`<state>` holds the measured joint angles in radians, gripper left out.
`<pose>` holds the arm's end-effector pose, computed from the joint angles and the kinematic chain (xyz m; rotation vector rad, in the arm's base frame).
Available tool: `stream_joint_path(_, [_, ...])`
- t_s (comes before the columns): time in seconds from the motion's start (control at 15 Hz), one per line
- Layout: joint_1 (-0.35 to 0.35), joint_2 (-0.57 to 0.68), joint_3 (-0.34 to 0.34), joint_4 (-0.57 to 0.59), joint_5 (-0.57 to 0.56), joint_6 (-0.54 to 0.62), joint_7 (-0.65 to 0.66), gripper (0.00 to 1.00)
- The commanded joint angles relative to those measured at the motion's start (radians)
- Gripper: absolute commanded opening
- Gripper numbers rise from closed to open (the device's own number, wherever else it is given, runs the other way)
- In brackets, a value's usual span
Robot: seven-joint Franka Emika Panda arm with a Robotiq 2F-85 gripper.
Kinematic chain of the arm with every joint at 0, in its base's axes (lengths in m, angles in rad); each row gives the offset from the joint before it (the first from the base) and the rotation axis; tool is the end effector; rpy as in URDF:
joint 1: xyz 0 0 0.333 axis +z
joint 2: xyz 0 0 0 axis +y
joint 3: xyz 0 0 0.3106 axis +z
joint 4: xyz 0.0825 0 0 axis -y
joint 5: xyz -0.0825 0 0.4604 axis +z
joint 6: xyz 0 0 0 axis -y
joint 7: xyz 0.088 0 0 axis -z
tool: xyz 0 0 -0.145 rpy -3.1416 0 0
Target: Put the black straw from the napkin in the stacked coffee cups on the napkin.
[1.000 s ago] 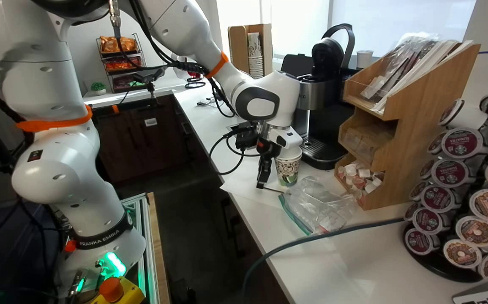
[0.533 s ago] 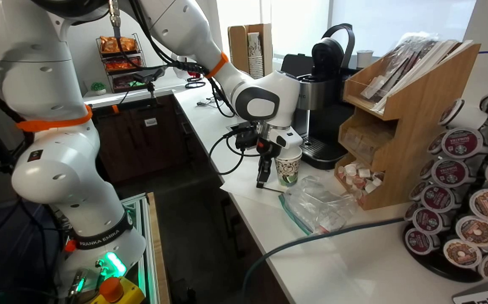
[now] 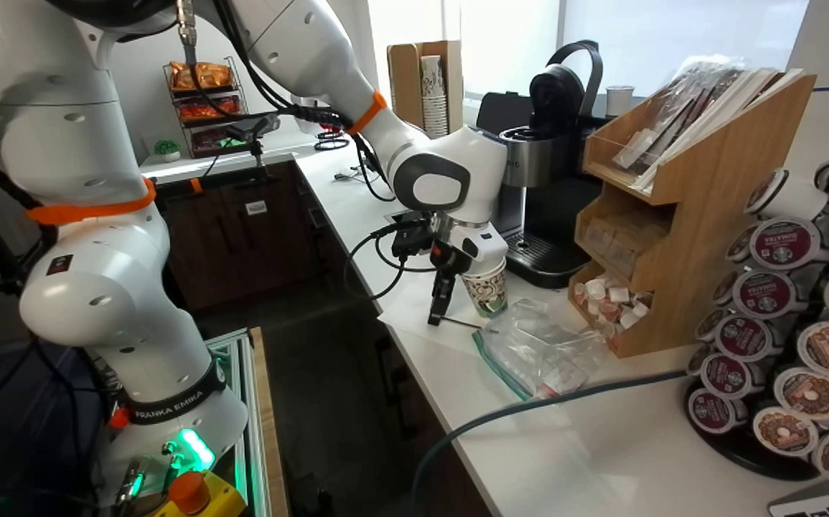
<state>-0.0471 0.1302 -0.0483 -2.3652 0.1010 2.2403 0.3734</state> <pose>0.5122 -0.0440 0.1501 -2.9739 0.8263 0.4050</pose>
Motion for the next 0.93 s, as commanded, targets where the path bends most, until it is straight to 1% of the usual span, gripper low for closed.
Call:
stream_joint_path(0.0, [0.001,-0.025,-0.013,-0.048,0.022,0.042,0.013,0.39])
stream_joint_path(0.07, [0.001,-0.027,-0.016,-0.048,0.021,0.044,0.016,0.37])
stream_joint_path(0.2, [0.000,-0.031,-0.021,-0.052,0.019,0.056,0.016,0.49])
stream_joint_path(0.27, [0.000,-0.034,-0.023,-0.054,0.016,0.060,0.018,0.51])
stream_joint_path(0.33, [0.000,-0.038,-0.025,-0.054,0.012,0.062,0.020,0.51])
stream_joint_path(0.4, [0.001,-0.042,-0.026,-0.054,0.009,0.065,0.021,0.60])
stream_joint_path(0.47, [0.003,-0.048,-0.028,-0.055,0.002,0.073,0.027,0.75])
stream_joint_path(0.53, [0.004,-0.054,-0.028,-0.057,-0.002,0.079,0.028,0.77])
stream_joint_path(0.73, [0.009,-0.094,-0.025,-0.071,-0.026,0.099,0.042,0.99])
stream_joint_path(0.87, [0.009,-0.124,-0.022,-0.084,-0.043,0.107,0.060,1.00])
